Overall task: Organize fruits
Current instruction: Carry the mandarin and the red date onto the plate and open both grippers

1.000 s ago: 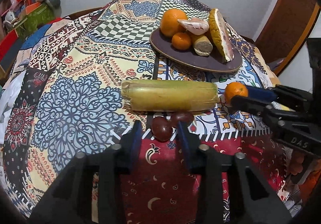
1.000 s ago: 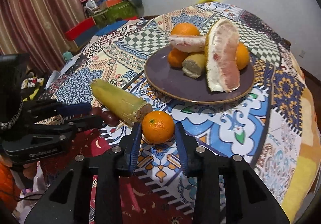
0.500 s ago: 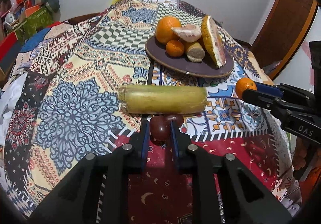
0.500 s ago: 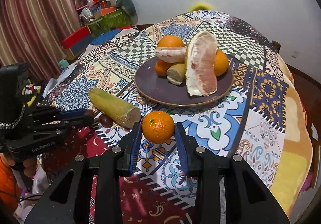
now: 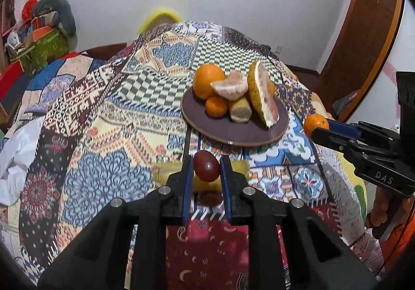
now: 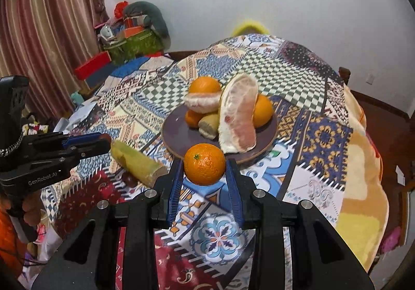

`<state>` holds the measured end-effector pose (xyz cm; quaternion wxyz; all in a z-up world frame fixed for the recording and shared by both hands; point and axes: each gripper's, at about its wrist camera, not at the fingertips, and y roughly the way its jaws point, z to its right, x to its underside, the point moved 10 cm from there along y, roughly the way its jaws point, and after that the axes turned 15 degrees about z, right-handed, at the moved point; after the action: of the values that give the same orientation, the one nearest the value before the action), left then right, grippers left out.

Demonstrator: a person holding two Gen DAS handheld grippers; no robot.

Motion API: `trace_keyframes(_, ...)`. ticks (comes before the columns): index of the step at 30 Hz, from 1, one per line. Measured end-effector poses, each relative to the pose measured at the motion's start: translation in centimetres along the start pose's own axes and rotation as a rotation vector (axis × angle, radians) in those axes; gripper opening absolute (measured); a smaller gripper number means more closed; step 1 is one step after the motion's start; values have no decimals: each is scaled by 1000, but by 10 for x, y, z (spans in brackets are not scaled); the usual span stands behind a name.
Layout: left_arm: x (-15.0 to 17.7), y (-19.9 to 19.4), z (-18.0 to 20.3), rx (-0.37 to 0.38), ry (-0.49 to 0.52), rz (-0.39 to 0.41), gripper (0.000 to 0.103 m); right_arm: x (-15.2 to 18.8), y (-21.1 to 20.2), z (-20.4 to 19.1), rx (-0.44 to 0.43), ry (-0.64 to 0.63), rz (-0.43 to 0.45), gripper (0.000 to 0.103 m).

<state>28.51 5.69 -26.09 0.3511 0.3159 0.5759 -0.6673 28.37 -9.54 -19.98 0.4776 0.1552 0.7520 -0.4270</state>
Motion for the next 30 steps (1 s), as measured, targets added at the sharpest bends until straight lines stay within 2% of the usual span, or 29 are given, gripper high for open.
trace_keyframes(9, -26, 20, 4, 6, 6, 33, 20, -18, 4, 19, 38, -4, 45, 31)
trace_keyframes(18, -33, 60, 11, 19, 24, 11, 20, -18, 23, 46, 73, 14, 39, 31)
trace_keyframes(30, -36, 104, -3, -16, 10, -23, 20, -15, 53, 69, 87, 31, 13, 31)
